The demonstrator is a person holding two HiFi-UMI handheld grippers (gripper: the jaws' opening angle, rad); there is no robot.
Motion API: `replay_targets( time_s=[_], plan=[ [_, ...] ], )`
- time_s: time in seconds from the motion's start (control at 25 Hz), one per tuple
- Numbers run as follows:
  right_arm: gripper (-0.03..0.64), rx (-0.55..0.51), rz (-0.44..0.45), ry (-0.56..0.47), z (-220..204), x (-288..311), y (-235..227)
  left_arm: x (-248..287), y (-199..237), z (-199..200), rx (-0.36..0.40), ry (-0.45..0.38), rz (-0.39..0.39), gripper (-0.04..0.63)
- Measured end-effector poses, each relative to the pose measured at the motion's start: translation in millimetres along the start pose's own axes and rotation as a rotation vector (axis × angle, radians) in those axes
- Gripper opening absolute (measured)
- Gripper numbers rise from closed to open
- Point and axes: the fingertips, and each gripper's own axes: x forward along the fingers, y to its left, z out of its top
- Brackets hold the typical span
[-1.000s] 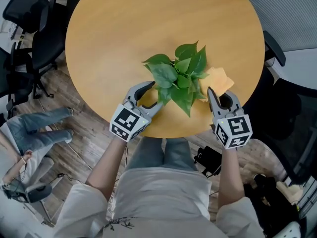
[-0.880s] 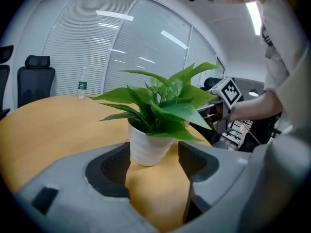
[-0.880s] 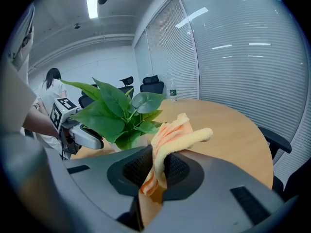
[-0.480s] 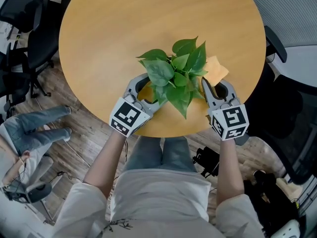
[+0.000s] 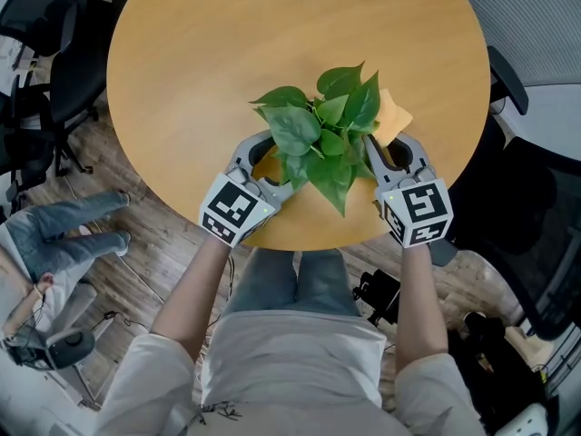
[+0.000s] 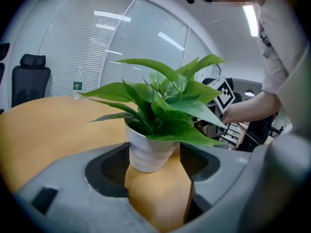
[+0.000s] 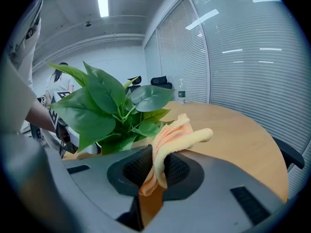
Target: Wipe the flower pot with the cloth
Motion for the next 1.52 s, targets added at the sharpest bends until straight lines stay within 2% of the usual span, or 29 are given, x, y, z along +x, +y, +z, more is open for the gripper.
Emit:
replay_targets(
  time_s=[0.44, 0.68, 0.92, 1.52],
  plan=[
    [0.051, -0.001, 0.073, -0.011, -3.6, 3.1, 18.7, 0.8, -0.4, -1.1, -0.004, 0.000, 0.006, 0.328],
    [0.051, 0.009, 0.077, -0.010, -8.2, 0.6, 21.3, 0.0, -2.2, -5.6, -0.018, 0.036, 0.006, 0.327],
    [0.051, 0.017, 0.077, -0.006, -12.8, -3.7, 24.3, 1.9, -2.0, -0.3, -0.028, -0.007, 0.018, 0.325],
    [0.051, 0.017, 0.075, 0.001, -21.5, -14.3, 38.3, 0.1, -2.1, -1.0, -0.066, -0.018, 0.072, 0.322]
  ],
)
